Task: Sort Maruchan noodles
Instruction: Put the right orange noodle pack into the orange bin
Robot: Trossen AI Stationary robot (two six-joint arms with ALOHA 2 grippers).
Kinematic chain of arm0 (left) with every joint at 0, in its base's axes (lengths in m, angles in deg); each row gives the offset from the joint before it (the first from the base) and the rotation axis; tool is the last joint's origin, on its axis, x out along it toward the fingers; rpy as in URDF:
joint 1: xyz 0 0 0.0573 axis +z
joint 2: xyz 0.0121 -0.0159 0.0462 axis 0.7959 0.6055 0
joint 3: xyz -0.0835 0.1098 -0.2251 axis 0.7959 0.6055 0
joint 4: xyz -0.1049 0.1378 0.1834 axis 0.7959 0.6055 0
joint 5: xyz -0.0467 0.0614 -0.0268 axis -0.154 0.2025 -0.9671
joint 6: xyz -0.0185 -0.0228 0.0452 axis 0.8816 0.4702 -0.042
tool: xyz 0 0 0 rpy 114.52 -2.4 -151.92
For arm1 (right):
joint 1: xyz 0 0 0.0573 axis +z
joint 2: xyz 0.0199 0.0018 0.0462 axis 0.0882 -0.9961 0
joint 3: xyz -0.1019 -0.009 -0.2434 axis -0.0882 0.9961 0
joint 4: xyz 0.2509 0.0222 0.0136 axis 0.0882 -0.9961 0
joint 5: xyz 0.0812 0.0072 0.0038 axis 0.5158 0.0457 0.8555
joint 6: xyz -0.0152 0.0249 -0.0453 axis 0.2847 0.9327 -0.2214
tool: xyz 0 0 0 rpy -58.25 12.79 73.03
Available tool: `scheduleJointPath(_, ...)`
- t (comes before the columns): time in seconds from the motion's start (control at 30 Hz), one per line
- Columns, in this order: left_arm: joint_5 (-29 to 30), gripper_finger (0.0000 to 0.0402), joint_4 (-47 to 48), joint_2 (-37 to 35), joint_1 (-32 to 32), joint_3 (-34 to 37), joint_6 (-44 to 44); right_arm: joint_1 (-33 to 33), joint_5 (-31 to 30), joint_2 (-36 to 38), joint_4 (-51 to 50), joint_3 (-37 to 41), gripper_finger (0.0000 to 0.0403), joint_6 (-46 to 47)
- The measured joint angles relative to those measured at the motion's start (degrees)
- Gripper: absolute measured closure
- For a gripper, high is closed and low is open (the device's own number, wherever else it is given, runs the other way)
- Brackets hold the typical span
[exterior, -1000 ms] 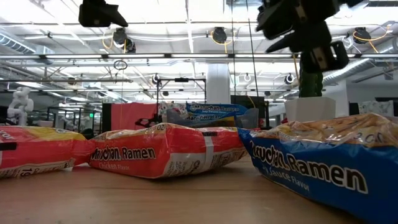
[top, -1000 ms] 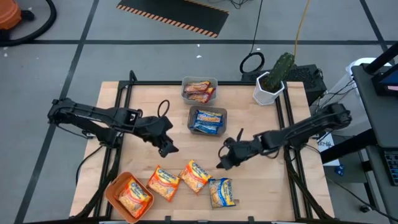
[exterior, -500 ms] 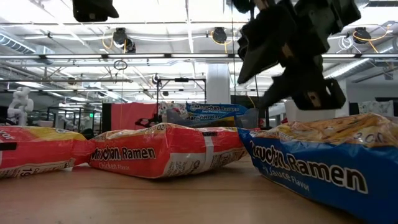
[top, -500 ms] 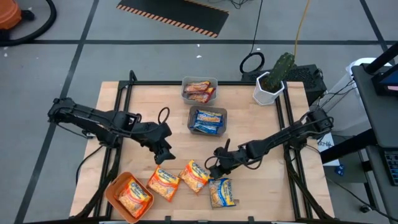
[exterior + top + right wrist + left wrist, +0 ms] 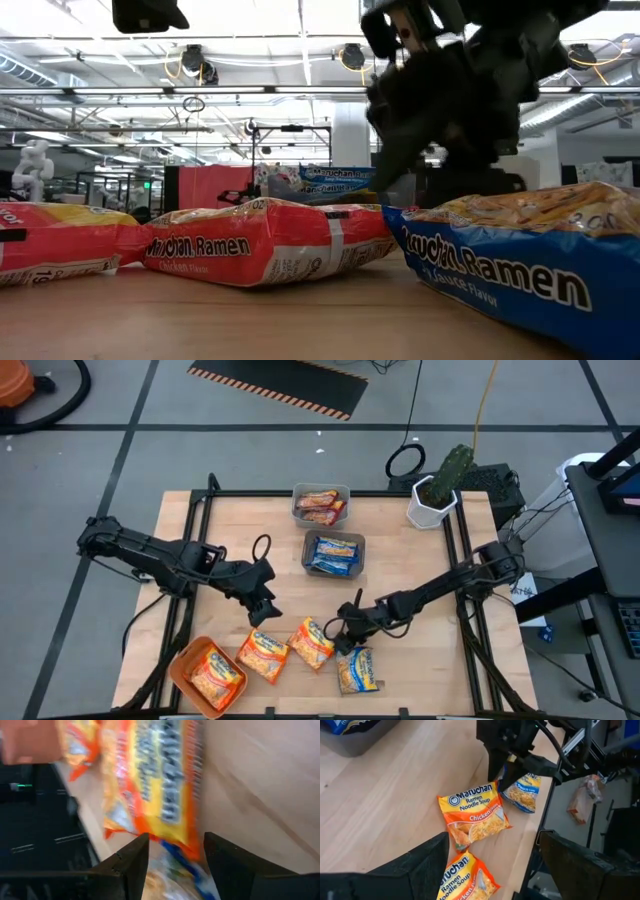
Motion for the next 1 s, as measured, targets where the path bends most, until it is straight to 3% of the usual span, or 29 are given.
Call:
scheduleJointPath(0.23, 0.07, 0.0087, -0.21, 0.00, 0.62, 0.00, -1.13, -0.56, 0.04, -1.82, 2.73, -0.02, 0.0254, -0.73)
scheduleJointPath(0.6, 1.08, 0.0087, -0.10, 0.00, 2.16, -0.02, -4.63, -1.67, -0.04, -1.36, 6.00, 0.00, 0.0393, -0.84)
scheduleJointPath(0.87, 1.56, 0.0087, 0.60, 0.00, 1.90, -0.02, -7.03, -3.41, -0.69, 4.49, 7.11, 0.02, 0.0402, -1.75)
scheduleJointPath(1.0, -1.70, 0.0087, 0.79, 0.00, 3.27, -0.02, -9.13, -3.99, -3.72, 9.07, 6.41, 0.02, 0.0402, -2.91)
